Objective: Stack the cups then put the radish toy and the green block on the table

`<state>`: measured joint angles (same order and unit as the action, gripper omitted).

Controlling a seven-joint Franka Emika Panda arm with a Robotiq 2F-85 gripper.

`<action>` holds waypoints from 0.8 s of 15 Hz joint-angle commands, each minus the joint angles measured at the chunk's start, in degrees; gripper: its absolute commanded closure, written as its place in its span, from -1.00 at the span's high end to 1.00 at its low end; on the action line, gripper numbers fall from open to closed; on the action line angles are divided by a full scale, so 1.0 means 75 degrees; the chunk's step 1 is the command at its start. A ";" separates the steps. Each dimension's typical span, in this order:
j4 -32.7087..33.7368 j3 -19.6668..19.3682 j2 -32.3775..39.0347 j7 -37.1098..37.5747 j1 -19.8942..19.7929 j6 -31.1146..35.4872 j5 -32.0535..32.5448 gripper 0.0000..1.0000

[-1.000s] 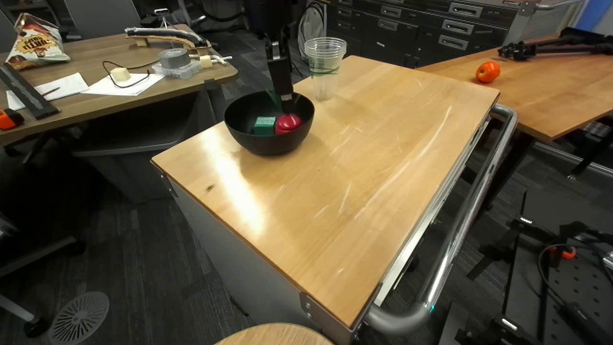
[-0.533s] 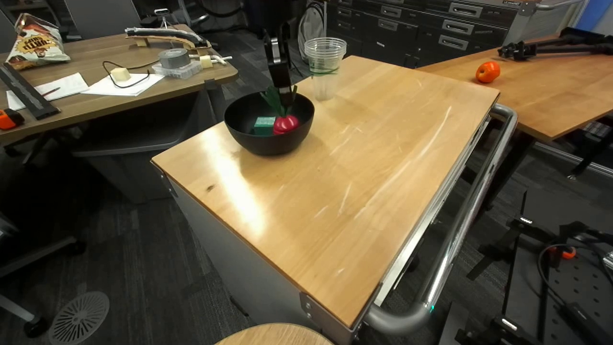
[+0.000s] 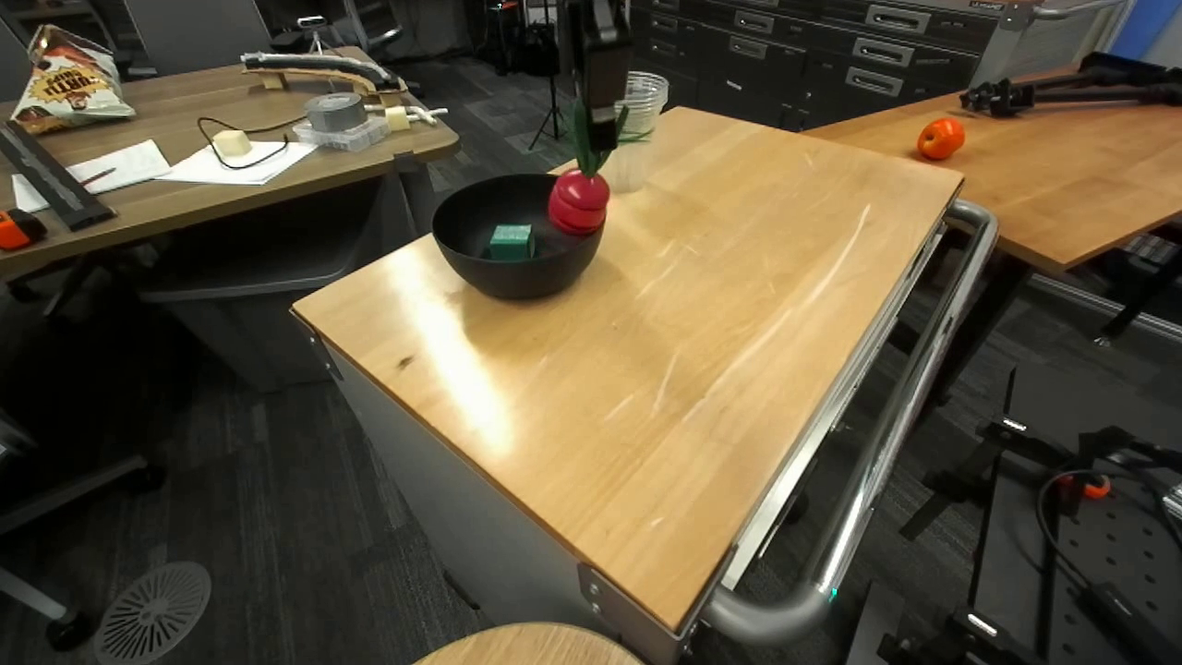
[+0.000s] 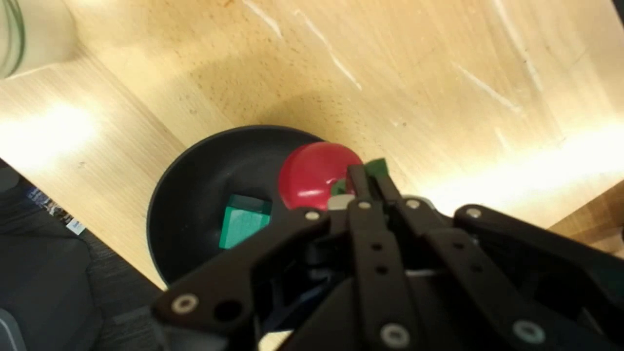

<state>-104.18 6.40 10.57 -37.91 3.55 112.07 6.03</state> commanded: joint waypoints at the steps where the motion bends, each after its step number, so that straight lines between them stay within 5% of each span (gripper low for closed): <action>1: -0.1690 0.0006 -0.1906 -0.0545 -0.0069 0.0187 -0.0167 -0.98; 5: -0.2345 -0.0299 -0.2496 -0.1126 0.0033 0.0114 -0.0801 -0.98; 12: -0.2762 -0.0527 -0.1792 -0.1896 0.0040 0.0133 -0.1637 -0.98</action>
<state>-124.19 2.97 -4.27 -49.71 3.55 112.07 -3.93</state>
